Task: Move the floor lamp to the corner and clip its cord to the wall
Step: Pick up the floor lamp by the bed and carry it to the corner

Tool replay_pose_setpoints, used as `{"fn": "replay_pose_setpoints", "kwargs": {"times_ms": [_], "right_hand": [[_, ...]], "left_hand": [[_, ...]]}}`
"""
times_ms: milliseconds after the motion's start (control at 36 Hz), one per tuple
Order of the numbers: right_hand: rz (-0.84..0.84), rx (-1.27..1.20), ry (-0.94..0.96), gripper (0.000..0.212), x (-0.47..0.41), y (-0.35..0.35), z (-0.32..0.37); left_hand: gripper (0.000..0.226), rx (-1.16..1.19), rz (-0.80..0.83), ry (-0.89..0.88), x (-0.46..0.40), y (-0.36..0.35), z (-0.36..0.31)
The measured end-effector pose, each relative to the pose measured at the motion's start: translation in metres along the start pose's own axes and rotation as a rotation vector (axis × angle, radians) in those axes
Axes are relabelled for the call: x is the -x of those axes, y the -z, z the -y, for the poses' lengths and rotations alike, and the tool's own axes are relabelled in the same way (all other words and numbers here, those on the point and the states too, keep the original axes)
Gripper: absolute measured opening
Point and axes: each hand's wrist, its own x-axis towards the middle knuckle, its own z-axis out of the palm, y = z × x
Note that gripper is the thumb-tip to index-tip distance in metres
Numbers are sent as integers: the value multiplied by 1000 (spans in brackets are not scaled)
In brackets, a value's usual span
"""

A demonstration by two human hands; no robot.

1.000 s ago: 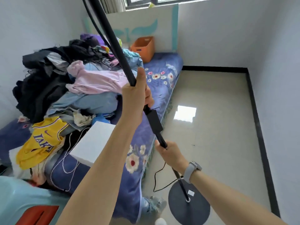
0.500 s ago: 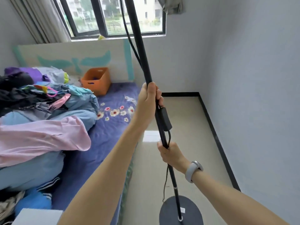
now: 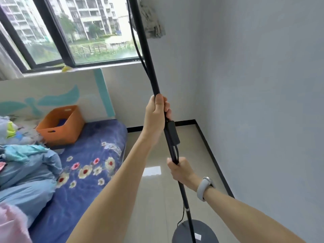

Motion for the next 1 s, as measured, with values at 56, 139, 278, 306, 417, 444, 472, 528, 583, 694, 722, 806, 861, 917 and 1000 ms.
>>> {"fn": "replay_pose_setpoints", "kwargs": {"times_ms": [56, 139, 278, 306, 417, 444, 472, 528, 583, 694, 722, 806, 861, 917, 1000], "right_hand": [[0, -23, 36, 54, -42, 18, 12], [12, -18, 46, 49, -92, 40, 27], [26, 27, 67, 42, -170, 81, 42], [31, 25, 73, 41, -187, 87, 46], [53, 23, 72, 43, -253, 100, 44], [59, 22, 64, 44, -271, 102, 43], [64, 25, 57, 46, -290, 103, 43], [69, 33, 53, 47, -332, 107, 46], [77, 41, 55, 47, -376, 112, 51], [62, 72, 42, 47, -459, 121, 59], [58, 80, 41, 47, -479, 125, 62], [46, 107, 42, 47, -537, 140, 75], [36, 130, 33, 45, -571, 148, 81], [19, 146, 25, 44, -603, 154, 84], [10, 148, 2, 43, -647, 168, 81]], "left_hand": [[31, 2, 11, -30, -41, -11, 6], [31, -12, 54, -32, -94, -24, 15], [31, 28, 61, -33, -173, -40, 35], [31, 27, 68, -35, -190, -42, 39], [30, 9, 73, -25, -252, -43, 65], [30, 1, 69, -22, -268, -42, 74], [29, -5, 63, -21, -285, -40, 82], [29, -9, 54, -26, -324, -37, 98], [29, -23, 50, -32, -365, -32, 112], [28, -44, 75, -18, -445, -24, 140], [28, -44, 81, -19, -465, -24, 146], [28, -48, 106, -32, -524, -27, 158], [28, -54, 118, -28, -558, -29, 168], [27, -61, 132, -22, -591, -32, 181], [27, -76, 161, -17, -634, -40, 206]]}}
